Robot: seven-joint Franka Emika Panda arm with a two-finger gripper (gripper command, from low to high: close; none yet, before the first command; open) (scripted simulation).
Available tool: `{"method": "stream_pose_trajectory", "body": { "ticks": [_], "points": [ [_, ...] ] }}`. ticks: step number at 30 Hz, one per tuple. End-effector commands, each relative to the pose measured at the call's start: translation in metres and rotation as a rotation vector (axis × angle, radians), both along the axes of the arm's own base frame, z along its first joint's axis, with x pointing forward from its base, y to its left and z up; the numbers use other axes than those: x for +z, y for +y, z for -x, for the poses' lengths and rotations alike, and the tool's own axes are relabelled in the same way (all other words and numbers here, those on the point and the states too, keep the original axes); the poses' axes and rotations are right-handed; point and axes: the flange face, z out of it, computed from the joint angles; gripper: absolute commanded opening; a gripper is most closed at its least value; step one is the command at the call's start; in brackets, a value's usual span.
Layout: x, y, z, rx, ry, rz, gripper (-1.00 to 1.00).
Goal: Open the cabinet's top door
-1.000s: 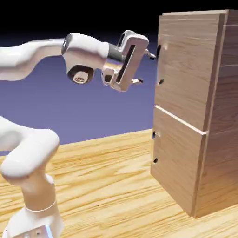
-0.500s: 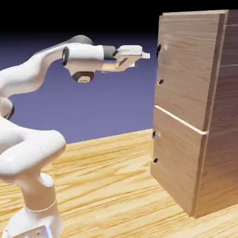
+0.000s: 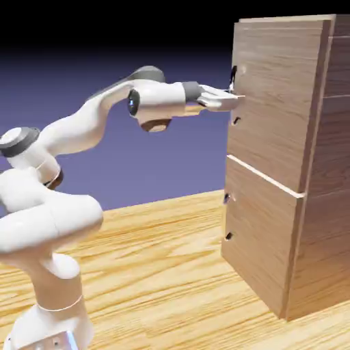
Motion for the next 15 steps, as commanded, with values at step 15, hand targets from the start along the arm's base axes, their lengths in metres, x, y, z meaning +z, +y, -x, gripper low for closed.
{"method": "stream_pose_trajectory", "body": {
  "ticks": [15],
  "points": [
    [0.0, -0.054, 0.076, 0.314, 0.0, -0.001, -1.0]
  ]
}}
